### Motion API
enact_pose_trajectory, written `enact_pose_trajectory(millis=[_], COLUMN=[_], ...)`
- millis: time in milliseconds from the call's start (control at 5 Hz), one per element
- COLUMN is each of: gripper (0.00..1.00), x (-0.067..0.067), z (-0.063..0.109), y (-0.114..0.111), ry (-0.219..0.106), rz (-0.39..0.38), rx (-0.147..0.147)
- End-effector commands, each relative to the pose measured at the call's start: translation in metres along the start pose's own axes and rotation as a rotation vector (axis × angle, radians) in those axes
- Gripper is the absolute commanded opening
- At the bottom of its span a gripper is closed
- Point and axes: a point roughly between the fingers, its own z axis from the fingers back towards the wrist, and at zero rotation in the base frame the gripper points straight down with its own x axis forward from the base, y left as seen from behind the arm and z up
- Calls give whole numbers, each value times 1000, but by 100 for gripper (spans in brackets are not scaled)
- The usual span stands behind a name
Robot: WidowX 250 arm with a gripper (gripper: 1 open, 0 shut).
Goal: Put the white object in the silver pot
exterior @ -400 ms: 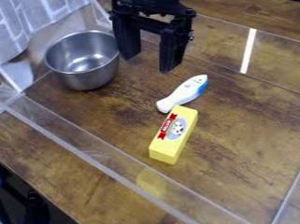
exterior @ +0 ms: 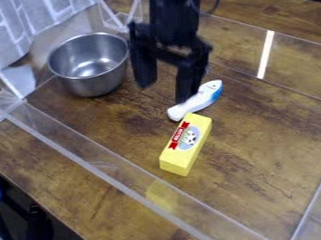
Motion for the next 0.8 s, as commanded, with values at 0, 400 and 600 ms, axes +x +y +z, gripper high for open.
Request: enact_pose_trajectory(millis=[0, 400, 600], gripper=[100, 100, 100], x=[10, 34, 42], z=[-5, -18, -16], y=[-10, -17, -15], ry=[-56, -92, -110], rz=[-73, -257, -298], rx=[7, 39, 61])
